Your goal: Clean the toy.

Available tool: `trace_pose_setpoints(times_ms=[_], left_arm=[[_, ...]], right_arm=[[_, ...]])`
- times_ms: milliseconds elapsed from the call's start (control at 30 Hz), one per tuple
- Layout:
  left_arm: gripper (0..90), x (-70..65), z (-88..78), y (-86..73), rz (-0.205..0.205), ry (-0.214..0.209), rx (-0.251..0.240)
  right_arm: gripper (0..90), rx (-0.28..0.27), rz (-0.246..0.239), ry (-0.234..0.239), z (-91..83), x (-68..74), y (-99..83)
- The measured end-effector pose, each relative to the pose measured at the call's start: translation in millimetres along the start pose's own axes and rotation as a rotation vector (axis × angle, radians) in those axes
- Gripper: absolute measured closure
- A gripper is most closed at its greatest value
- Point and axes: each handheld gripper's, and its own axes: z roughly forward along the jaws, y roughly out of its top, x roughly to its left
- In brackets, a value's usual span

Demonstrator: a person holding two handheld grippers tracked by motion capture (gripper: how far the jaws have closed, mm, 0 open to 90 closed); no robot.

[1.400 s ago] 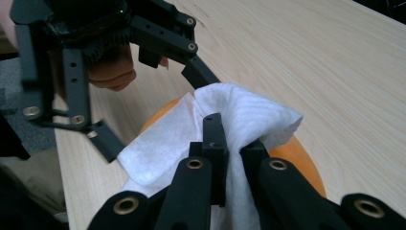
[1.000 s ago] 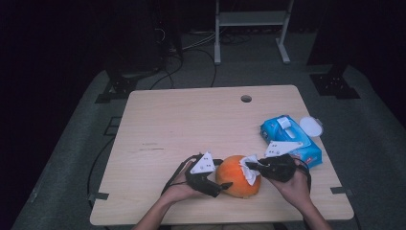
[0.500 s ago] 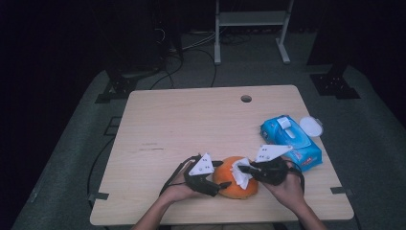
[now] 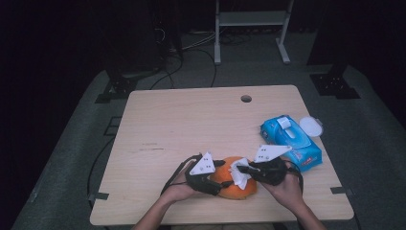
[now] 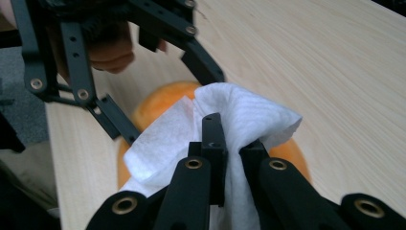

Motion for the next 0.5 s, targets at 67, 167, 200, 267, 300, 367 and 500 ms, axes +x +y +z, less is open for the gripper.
trace_pose_setpoints(times_ms=[67,167,200,267,300,367,500], left_arm=[[31.1,3.0,-1.9,-2.2,-0.013,-0.005,0.005],[30.0,2.8,-2.4,-0.2,-0.009,-0.005,0.001],[27.5,1.0,-2.3,2.6,0.000,-0.002,-0.005],[22.2,-3.2,-1.5,7.9,0.010,-0.004,-0.031],[21.9,-5.4,-0.7,9.4,0.020,-0.009,-0.043],[24.3,-8.0,1.3,8.9,0.045,-0.014,-0.031],[30.8,-1.4,-0.9,1.0,0.026,-0.022,-0.023]], right_arm=[[85.2,0.000,0.021,-0.013,-2.7,-6.5,-5.1],[85.2,-0.010,0.054,-0.010,-5.8,-11.4,-10.1],[85.2,-0.014,0.056,-0.010,-5.6,-10.2,-9.5],[85.2,-0.016,0.038,-0.009,-3.7,-4.9,-6.1],[85.2,-0.020,0.030,-0.002,-2.5,-1.9,-4.0],[85.2,-0.030,0.014,0.020,-0.1,3.9,0.3],[85.2,-0.011,-0.020,0.015,2.7,7.5,2.4]])
